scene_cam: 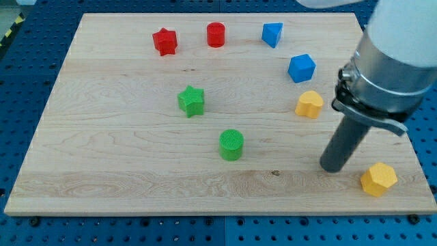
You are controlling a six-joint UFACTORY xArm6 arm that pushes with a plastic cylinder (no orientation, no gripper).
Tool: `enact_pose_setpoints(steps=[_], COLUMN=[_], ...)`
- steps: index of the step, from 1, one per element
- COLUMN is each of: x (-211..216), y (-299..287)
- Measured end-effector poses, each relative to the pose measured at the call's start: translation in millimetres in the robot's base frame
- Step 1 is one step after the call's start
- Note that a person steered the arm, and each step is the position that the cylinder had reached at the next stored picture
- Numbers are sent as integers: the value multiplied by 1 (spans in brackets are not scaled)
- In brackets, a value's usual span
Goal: Push yellow heart a bit down
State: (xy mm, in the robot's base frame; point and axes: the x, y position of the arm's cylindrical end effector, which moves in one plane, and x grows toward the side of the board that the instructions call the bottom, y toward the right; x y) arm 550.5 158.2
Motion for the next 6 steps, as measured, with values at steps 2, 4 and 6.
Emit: enact_pose_setpoints(steps=[2,4,6], x=[-40,-108,-133], y=[15,25,-21])
